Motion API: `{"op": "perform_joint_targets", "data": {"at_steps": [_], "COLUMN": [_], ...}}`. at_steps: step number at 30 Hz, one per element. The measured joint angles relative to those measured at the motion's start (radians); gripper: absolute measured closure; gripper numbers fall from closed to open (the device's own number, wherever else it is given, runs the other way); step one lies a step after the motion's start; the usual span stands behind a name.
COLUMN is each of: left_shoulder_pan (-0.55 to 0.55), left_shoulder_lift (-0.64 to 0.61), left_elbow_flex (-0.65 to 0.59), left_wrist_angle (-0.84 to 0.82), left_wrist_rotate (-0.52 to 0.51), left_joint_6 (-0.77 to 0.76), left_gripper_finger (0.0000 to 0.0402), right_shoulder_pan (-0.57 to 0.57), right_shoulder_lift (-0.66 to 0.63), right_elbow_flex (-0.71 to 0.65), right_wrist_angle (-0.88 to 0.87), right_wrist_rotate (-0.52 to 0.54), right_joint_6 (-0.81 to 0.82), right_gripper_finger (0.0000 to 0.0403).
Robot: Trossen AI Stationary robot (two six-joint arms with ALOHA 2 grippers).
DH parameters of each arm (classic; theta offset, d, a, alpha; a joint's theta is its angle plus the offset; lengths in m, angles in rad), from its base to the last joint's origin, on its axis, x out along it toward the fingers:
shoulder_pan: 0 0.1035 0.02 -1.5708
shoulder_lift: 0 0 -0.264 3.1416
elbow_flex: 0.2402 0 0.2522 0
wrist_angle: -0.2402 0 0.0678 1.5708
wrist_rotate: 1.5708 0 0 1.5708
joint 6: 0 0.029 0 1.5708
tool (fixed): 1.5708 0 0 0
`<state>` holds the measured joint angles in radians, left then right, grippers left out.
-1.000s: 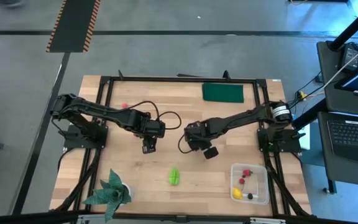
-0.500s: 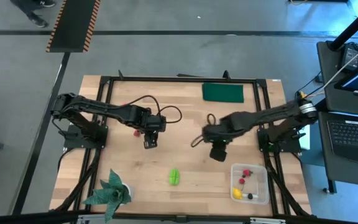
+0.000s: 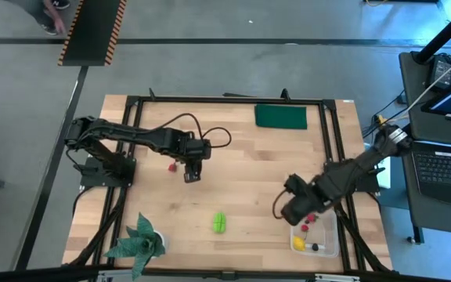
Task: Pick and placing Produce into tupperware
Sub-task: Put the black cherry into the transparent bin, then put the red strawberry into the transparent bin
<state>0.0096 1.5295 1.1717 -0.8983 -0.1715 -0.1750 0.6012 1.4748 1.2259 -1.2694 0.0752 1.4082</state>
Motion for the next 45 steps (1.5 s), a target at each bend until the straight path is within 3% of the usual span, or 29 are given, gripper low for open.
{"op": "perform_joint_targets", "data": {"at_steps": [6,13,19,35,42,45], "left_shoulder_pan": [-0.001,-0.001,0.000,0.000,0.000,-0.001], "left_shoulder_lift": [0.000,0.000,0.000,0.000,0.000,0.000], "left_elbow_flex": [0.000,0.000,0.000,0.000,0.000,0.000], "left_wrist_angle": [0.004,0.002,0.002,0.028,0.039,0.039], "left_wrist_rotate": [0.017,0.035,0.035,0.035,0.035,0.035], "left_joint_6": [0.002,0.002,0.003,0.002,0.002,0.002], "left_gripper_finger": [0.0223,0.0223,0.0223,0.0223,0.0223,0.0223], "right_shoulder_pan": [0.101,0.197,0.249,0.256,0.256,0.243], "right_shoulder_lift": [0.001,0.001,0.002,0.002,0.001,-0.019], "right_elbow_flex": [-0.084,-0.206,-0.320,-0.381,-0.378,-0.365], "right_wrist_angle": [0.034,0.288,0.357,0.475,0.525,0.516], "right_wrist_rotate": [-0.058,-0.099,-0.099,-0.099,-0.110,-0.190], "right_joint_6": [0.169,0.336,0.449,0.383,0.353,0.304], "right_gripper_finger": [0.0280,0.0280,0.0280,0.0257,0.0217,0.0196]}}
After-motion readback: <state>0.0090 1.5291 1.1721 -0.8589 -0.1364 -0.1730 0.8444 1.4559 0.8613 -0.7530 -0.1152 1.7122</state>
